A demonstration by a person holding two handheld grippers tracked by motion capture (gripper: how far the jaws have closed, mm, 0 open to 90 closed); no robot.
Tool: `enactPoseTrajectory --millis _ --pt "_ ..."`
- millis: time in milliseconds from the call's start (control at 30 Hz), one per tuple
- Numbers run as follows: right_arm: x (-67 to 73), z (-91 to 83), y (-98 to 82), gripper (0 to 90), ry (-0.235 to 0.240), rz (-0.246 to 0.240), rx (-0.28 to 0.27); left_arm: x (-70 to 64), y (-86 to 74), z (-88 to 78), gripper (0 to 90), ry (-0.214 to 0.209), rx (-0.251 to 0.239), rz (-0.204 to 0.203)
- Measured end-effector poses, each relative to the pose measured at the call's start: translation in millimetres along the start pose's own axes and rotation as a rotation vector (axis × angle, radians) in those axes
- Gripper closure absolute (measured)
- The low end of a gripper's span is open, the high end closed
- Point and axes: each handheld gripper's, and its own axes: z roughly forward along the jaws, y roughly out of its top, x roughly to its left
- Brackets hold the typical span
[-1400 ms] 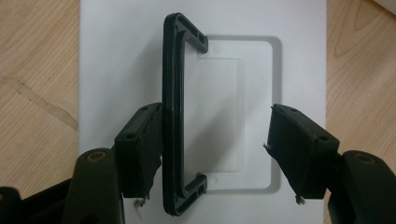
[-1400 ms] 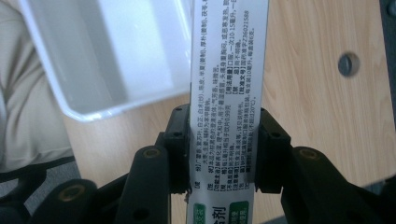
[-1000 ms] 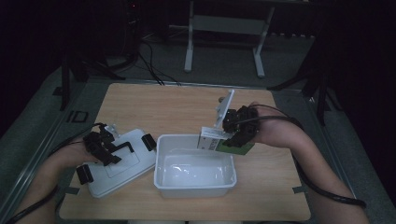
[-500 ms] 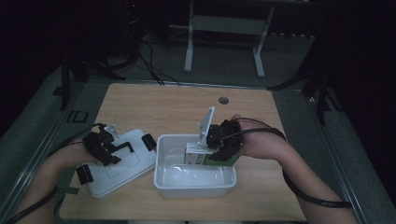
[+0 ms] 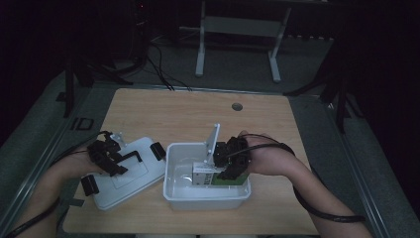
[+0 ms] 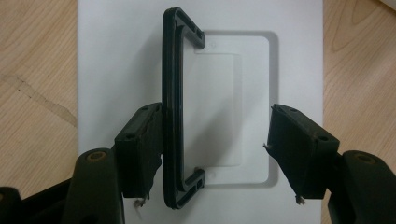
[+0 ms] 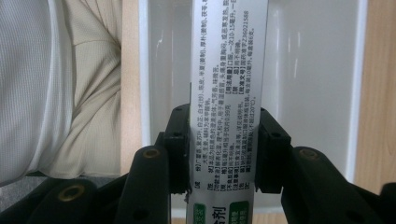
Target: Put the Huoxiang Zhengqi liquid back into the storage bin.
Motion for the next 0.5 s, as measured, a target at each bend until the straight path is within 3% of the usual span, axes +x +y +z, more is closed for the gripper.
enactPoseTrajectory --millis 200,500 --pt "0.1 17.1 1.3 63.8 0.014 -0.005 0.032 -0.2 -0.2 0.2 36.6 -0.001 -0.004 0.0" --pt "-0.9 42.0 -2.7 63.8 0.051 0.002 0.035 0.2 -0.2 1.9 36.6 -0.005 -0.002 0.0"
